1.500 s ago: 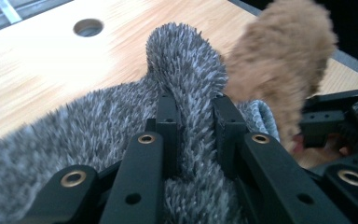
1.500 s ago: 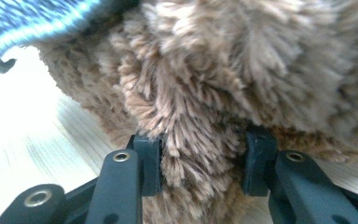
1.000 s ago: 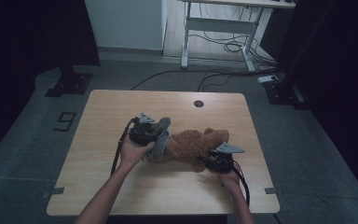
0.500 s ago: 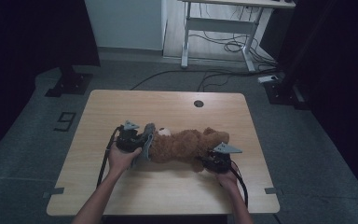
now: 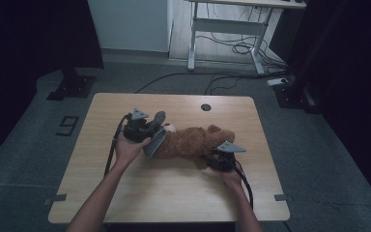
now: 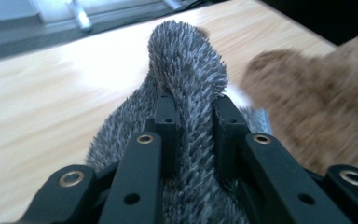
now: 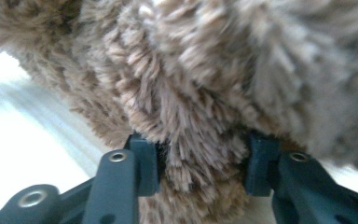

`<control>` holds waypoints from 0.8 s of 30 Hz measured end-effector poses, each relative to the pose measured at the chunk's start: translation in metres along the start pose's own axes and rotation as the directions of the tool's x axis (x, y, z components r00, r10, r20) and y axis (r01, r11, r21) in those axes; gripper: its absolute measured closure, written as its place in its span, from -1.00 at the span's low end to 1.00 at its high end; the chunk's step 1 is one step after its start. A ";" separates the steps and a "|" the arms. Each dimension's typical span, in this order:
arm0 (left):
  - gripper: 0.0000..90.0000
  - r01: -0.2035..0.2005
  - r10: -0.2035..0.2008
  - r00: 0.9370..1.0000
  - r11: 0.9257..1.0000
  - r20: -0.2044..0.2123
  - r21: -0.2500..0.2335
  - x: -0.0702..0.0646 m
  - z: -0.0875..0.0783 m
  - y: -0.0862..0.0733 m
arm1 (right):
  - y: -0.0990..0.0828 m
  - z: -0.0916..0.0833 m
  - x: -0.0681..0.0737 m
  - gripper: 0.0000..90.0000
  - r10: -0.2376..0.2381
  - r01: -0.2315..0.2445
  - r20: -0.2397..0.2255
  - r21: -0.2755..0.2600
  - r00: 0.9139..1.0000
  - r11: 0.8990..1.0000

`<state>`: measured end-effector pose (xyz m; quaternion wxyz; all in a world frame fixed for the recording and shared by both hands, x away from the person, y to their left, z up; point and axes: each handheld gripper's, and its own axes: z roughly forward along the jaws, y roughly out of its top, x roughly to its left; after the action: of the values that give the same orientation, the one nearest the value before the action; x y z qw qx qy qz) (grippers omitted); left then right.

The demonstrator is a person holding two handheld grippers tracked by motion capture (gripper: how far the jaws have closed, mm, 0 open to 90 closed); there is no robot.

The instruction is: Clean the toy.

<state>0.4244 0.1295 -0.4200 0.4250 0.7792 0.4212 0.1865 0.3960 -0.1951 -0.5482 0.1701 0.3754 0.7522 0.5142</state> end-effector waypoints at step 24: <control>0.65 -0.036 0.037 0.998 0.999 0.056 -0.030 -0.041 -0.007 -0.067 | 0.025 -0.070 0.004 -0.62 0.071 -0.071 -0.028 -0.001 0.997 0.997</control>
<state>0.3626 0.1184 -0.4686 0.4445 0.7855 0.3920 0.1779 0.3580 -0.2325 -0.4957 0.1416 0.3946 0.7402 0.5257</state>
